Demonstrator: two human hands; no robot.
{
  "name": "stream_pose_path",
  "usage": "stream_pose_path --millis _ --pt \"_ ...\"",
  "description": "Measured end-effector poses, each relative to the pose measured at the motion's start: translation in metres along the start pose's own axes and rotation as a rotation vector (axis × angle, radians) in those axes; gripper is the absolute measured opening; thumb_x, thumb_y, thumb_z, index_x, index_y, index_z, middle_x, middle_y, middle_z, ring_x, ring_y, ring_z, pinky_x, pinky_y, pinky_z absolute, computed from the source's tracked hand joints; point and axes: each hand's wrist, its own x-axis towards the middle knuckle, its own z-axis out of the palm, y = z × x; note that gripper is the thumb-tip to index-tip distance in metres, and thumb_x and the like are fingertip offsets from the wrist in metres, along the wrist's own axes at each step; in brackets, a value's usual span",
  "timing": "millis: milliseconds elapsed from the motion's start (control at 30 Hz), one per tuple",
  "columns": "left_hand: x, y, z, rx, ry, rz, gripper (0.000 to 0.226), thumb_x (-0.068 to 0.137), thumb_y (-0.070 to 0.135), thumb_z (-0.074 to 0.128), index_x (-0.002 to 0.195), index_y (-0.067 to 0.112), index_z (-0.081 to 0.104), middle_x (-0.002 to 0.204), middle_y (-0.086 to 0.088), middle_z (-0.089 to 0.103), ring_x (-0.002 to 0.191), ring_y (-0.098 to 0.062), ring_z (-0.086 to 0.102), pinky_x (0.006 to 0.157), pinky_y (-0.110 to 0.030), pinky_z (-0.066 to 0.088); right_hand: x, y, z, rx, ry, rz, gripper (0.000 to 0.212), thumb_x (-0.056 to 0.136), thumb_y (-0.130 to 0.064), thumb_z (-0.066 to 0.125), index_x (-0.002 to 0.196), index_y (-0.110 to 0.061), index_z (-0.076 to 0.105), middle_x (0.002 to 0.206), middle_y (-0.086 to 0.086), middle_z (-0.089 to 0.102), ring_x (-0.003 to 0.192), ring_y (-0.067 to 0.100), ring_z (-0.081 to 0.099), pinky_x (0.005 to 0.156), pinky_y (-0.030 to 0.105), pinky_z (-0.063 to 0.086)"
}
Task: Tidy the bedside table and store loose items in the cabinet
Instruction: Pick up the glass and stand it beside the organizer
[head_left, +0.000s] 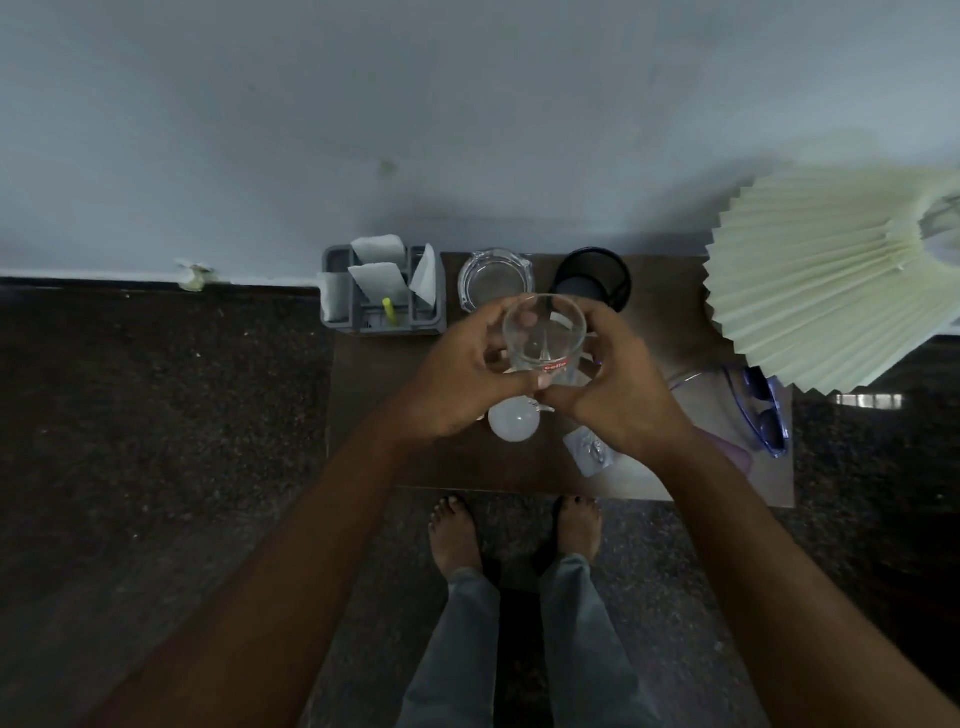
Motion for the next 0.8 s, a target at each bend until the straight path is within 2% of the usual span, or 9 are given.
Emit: stream_pose_path --millis 167,300,400,500,600,700,800 --pt "0.009 0.010 -0.017 0.028 0.028 0.045 0.076 0.077 0.000 0.084 0.144 0.013 0.050 0.132 0.001 0.066 0.122 -0.011 0.065 0.100 -0.031 0.056 0.020 -0.015 -0.001 -0.041 -0.025 -0.050 0.073 0.069 -0.024 0.091 0.132 -0.027 0.054 0.122 -0.018 0.064 0.112 -0.004 0.063 0.090 0.013 0.053" --pt "0.023 0.017 -0.028 0.096 0.100 0.112 0.076 0.077 0.002 0.084 0.144 0.012 0.050 0.138 -0.002 0.061 0.128 -0.015 0.060 0.104 -0.039 0.054 0.039 -0.024 0.001 -0.037 0.014 -0.047 0.077 0.068 -0.023 0.091 0.135 -0.020 0.051 0.120 -0.020 0.062 0.109 -0.010 0.062 0.085 0.006 0.051" --pt "0.032 0.021 -0.034 0.139 0.143 0.142 0.076 0.075 0.006 0.085 0.143 0.015 0.051 0.137 0.001 0.061 0.126 -0.010 0.061 0.104 -0.037 0.055 0.053 -0.026 0.005 -0.051 0.044 -0.039 0.079 0.069 -0.019 0.092 0.136 -0.018 0.050 0.115 -0.022 0.061 0.107 -0.015 0.061 0.082 0.004 0.050" --pt "0.042 0.021 -0.038 0.194 0.164 0.143 0.079 0.073 0.008 0.087 0.143 0.011 0.050 0.137 -0.002 0.061 0.127 -0.013 0.061 0.105 -0.039 0.053 0.063 -0.026 0.010 -0.105 0.077 -0.040 0.079 0.069 -0.023 0.091 0.136 -0.019 0.050 0.118 -0.018 0.064 0.109 -0.002 0.065 0.090 0.018 0.056" --pt "0.052 0.018 -0.036 0.305 0.232 0.131 0.080 0.072 0.005 0.087 0.143 0.007 0.050 0.137 -0.011 0.056 0.127 -0.023 0.059 0.107 -0.045 0.051 0.072 -0.023 0.017 -0.143 0.098 -0.039 0.075 0.071 -0.019 0.089 0.135 -0.017 0.050 0.123 -0.008 0.065 0.110 0.007 0.065 0.095 0.032 0.058" --pt "0.059 0.016 -0.031 0.427 0.311 0.132 0.077 0.074 0.004 0.084 0.144 0.004 0.051 0.135 -0.016 0.055 0.126 -0.028 0.058 0.108 -0.044 0.049 0.081 -0.019 0.024 -0.198 0.144 -0.035 0.069 0.072 -0.019 0.086 0.133 -0.015 0.052 0.123 -0.001 0.063 0.109 0.012 0.065 0.092 0.036 0.058" --pt "0.065 0.014 -0.027 0.512 0.373 0.130 0.070 0.079 0.005 0.080 0.144 0.004 0.052 0.135 -0.015 0.058 0.127 -0.025 0.057 0.110 -0.035 0.045 0.089 -0.015 0.030 -0.234 0.165 -0.005 0.067 0.075 -0.017 0.085 0.133 -0.014 0.053 0.123 0.003 0.064 0.110 0.016 0.065 0.094 0.036 0.056"
